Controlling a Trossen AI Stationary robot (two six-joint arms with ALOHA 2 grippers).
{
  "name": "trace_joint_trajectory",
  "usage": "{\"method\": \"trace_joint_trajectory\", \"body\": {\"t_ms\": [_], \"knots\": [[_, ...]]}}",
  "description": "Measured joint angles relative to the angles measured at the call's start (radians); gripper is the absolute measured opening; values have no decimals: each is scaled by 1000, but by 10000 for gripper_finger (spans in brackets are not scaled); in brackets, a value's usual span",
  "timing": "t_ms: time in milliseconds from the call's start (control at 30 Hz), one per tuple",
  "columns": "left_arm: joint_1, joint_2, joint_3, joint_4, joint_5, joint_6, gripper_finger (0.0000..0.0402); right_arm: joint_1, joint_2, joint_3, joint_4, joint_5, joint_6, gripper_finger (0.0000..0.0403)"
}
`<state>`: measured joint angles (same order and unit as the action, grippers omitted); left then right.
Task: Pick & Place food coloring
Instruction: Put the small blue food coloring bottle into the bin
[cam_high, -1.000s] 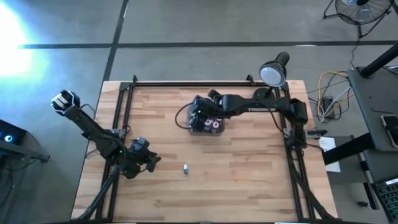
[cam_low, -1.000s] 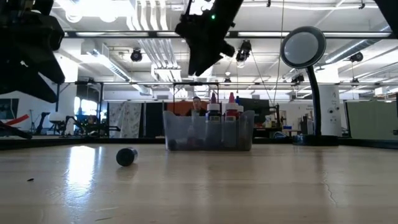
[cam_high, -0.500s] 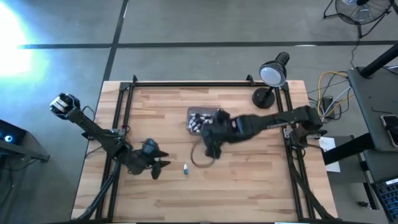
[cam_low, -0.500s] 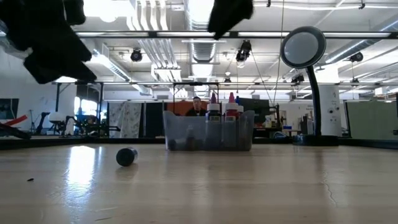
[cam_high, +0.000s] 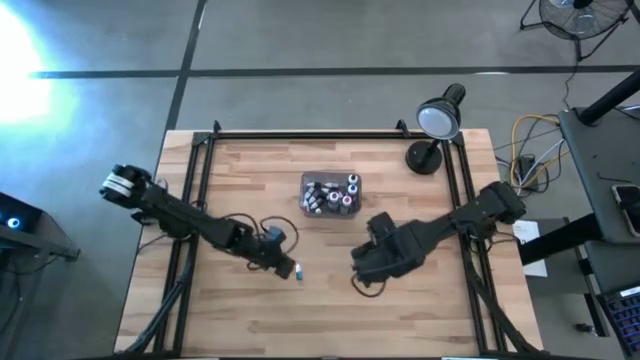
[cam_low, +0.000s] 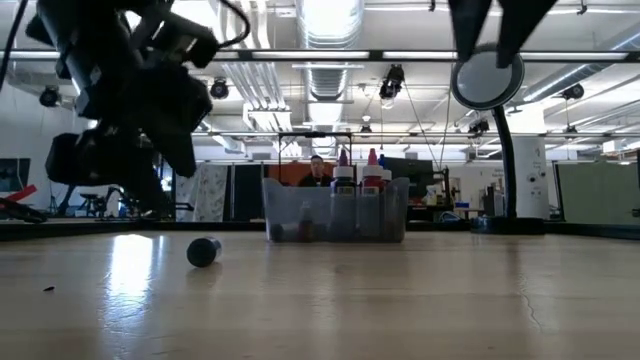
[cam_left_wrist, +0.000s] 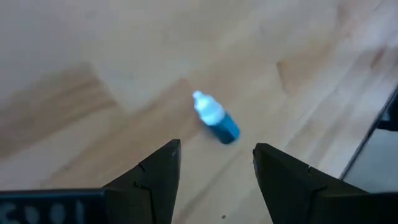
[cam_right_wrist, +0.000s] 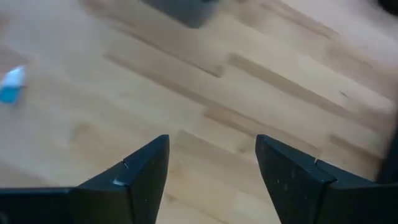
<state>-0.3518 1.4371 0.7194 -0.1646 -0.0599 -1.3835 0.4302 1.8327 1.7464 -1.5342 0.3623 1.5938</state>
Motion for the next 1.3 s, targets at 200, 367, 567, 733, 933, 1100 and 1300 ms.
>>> {"method": "trace_joint_trajectory", "body": {"t_ms": [200,367,567,733,933,1100,1300], "knots": [[-30,156,197,-242,-136,-86,173,79,-7,-60,-38,1,232,230],[-30,266,306,-273,-144,-122,172,116,-9,-116,-37,-24,301,231],[-32,357,367,-283,-126,-181,172,164,-11,-177,-37,-83,311,225],[-34,387,369,-288,-121,-235,172,194,-12,-217,-37,-83,318,224],[-31,390,368,-300,-129,-240,139,210,-12,-243,-36,-84,318,224],[-20,393,367,-326,-129,-230,90,212,-12,-261,-29,-83,318,224],[0,393,369,-388,-130,-148,49,213,-12,-274,-18,-83,340,224]]}}
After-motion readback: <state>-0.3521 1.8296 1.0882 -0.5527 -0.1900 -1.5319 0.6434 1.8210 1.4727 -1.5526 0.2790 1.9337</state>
